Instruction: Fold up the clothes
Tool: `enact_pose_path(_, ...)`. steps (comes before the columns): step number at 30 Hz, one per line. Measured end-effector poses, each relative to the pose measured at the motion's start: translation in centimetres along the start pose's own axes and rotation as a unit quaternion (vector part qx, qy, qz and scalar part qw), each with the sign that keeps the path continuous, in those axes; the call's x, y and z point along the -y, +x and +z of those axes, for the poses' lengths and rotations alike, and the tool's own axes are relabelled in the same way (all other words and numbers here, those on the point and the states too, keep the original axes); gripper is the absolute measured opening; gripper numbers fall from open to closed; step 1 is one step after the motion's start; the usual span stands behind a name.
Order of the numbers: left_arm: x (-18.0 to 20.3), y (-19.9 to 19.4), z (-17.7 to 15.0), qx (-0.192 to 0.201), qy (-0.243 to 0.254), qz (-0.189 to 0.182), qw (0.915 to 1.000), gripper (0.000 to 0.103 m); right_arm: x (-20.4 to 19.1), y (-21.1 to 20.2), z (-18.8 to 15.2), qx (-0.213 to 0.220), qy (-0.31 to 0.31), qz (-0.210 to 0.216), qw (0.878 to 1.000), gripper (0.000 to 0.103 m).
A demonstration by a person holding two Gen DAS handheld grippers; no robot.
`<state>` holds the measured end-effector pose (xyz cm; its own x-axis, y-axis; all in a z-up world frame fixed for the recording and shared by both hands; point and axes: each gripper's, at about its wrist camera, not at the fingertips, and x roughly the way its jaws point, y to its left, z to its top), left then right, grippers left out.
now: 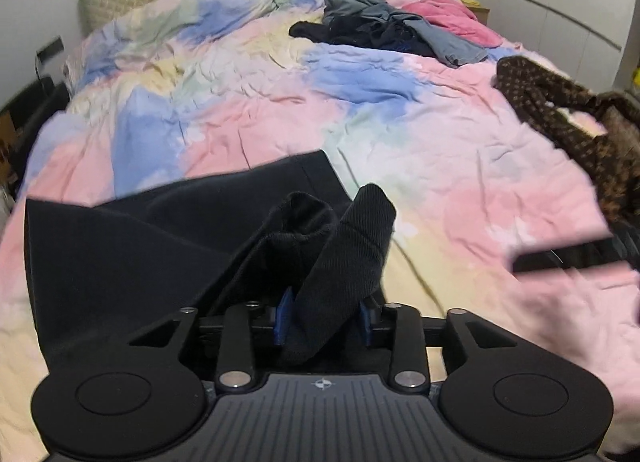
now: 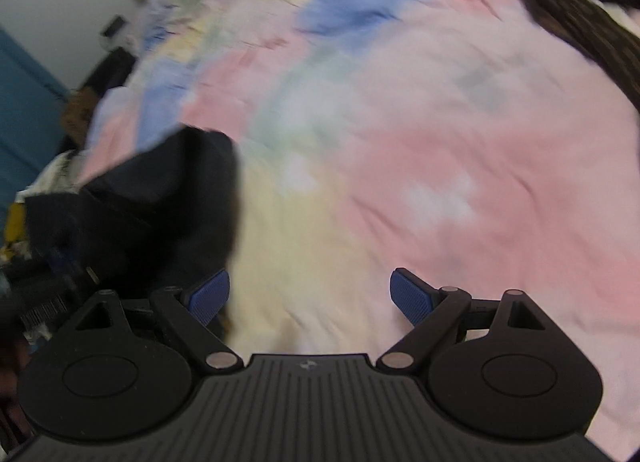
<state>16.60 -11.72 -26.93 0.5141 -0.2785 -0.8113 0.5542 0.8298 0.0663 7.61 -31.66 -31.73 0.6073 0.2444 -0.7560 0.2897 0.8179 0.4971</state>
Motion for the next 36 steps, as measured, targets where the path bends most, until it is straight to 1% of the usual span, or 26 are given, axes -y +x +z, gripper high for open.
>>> enact_pose_path(1, -0.1, -0.5, -0.3, -0.002, -0.009, -0.006, 0.9999, 0.042, -0.8, 0.2, 0.8, 0.002, -0.007, 0.013, 1.0, 0.09)
enact_pose_path(4, -0.4, -2.3, -1.3, -0.008, -0.034, -0.026, 0.9991, 0.048, -3.4, 1.1, 3.2, 0.008, -0.032, 0.051, 0.998, 0.089)
enact_pose_path(6, -0.8, -3.5, -2.1, -0.011, -0.049, -0.037, 0.9981, 0.049, -5.5, 2.0, 4.4, 0.007, -0.058, 0.073, 0.996, 0.086)
enact_pose_path(7, -1.2, -4.0, -2.5, -0.012, -0.059, -0.036, 0.9975, 0.05, -6.5, 2.6, 4.8, 0.004, -0.071, 0.083, 0.994, 0.082)
enact_pose_path(8, -1.8, -4.4, -2.9, -0.013, -0.071, -0.032, 0.9969, 0.051, -7.5, 3.2, 5.1, -0.001, -0.085, 0.09, 0.992, 0.075)
enact_pose_path(10, -3.1, -5.2, -3.7, -0.014, -0.095, -0.023, 0.9951, 0.051, -9.4, 4.6, 5.5, -0.017, -0.114, 0.103, 0.988, 0.067)
enact_pose_path(13, -5.5, -6.3, -4.8, -0.016, -0.141, -0.005, 0.9898, 0.052, -10.9, 6.6, 5.3, -0.046, -0.144, 0.126, 0.98, 0.066)
enact_pose_path(15, -7.1, -7.1, -5.4, -0.014, -0.173, 0.006, 0.9848, 0.052, -11.2, 7.6, 4.7, -0.065, -0.159, 0.127, 0.977, 0.066)
enact_pose_path(19, -10.4, -8.8, -6.6, -0.009, -0.232, 0.024, 0.9723, 0.054, -10.8, 8.6, 2.7, -0.101, -0.168, 0.112, 0.974, 0.067)
enact_pose_path(21, -11.9, -9.4, -6.9, -0.002, -0.257, 0.032, 0.9658, 0.056, -10.9, 8.1, 2.2, -0.101, -0.169, 0.109, 0.974, 0.066)
enact_pose_path(23, -13.4, -10.1, -6.9, 0.012, -0.277, 0.04, 0.96, 0.061, -10.9, 7.5, 2.2, -0.089, -0.166, 0.111, 0.976, 0.067)
enact_pose_path(25, -14.9, -10.5, -6.7, 0.025, -0.297, 0.054, 0.953, 0.071, -11.2, 7.2, 2.4, -0.078, -0.168, 0.109, 0.977, 0.067)
enact_pose_path(27, -16.3, -10.5, -6.4, 0.034, -0.314, 0.063, 0.9467, 0.074, -11.5, 7.3, 2.8, -0.073, -0.17, 0.112, 0.976, 0.066)
enact_pose_path(28, -17.0, -10.4, -6.2, 0.036, -0.321, 0.063, 0.9443, 0.074, -11.6, 7.4, 2.9, -0.072, -0.17, 0.115, 0.976, 0.064)
enact_pose_path(30, -17.9, -9.5, -5.7, 0.03, -0.328, 0.049, 0.9429, 0.074, -12.0, 7.7, 3.0, -0.073, -0.176, 0.117, 0.975, 0.053)
enact_pose_path(31, -18.3, -9.0, -5.5, 0.027, -0.331, 0.041, 0.9422, 0.073, -12.2, 7.8, 3.0, -0.073, -0.179, 0.117, 0.974, 0.045)
enact_pose_path(33, -19.0, -7.7, -5.1, 0.007, -0.335, 0.02, 0.9419, 0.072, -12.3, 7.9, 2.6, -0.073, -0.177, 0.117, 0.974, 0.037)
enact_pose_path(35, -19.3, -6.5, -4.5, -0.018, -0.328, 0.018, 0.9443, 0.058, -12.1, 7.6, 2.2, -0.077, -0.159, 0.121, 0.977, 0.024)
enact_pose_path(36, -19.4, -6.2, -4.2, -0.027, -0.326, 0.014, 0.945, 0.037, -12.1, 7.5, 2.0, -0.078, -0.15, 0.123, 0.978, 0.021)
